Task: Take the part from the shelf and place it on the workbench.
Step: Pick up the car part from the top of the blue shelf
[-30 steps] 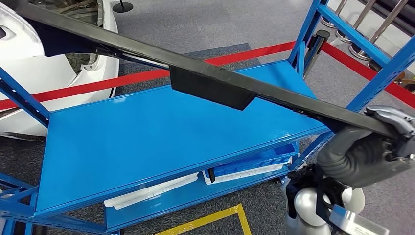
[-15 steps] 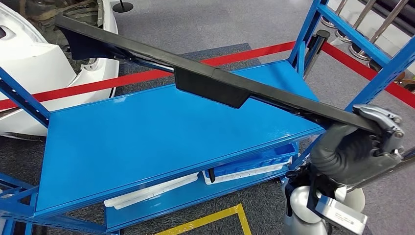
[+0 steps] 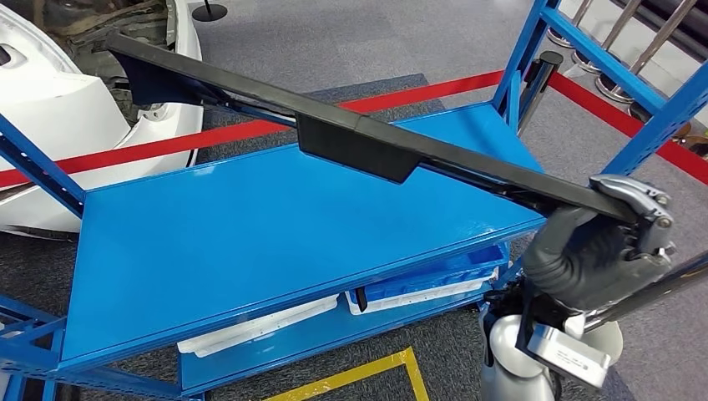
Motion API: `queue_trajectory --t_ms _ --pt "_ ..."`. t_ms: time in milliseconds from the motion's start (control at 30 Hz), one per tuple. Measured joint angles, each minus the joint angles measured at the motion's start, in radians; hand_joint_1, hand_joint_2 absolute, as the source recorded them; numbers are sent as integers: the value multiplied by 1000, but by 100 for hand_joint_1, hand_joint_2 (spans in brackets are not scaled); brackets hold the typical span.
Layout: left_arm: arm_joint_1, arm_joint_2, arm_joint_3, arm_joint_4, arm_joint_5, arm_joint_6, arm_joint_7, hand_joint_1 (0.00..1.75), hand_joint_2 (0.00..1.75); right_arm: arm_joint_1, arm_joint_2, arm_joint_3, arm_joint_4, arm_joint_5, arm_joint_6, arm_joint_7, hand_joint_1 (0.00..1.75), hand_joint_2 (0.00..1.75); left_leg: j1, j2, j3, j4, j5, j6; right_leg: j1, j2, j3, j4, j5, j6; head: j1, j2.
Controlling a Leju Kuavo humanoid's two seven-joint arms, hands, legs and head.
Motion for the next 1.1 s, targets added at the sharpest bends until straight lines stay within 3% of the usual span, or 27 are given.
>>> queue_trajectory --t_ms 900,1033,1100 --pt "0 -1 20 16 16 -13 3 175 175 -13 11 -13 30 -23 0 9 175 175 0 0 0 0 0 0 0 0 0 0 0 0 0 0" --pt "0 -2 27 19 28 -12 6 175 175 -17 12 -13 33 -24 0 19 175 175 3 2 13 -26 17 18 -4 -1 8 -10 2 15 -1 0" --pt "-1 -4 30 19 33 -13 7 175 175 -22 12 -13 35 -22 0 23 175 175 13 7 27 -59 36 26 -2 -1 -14 47 -41 18 4 0"
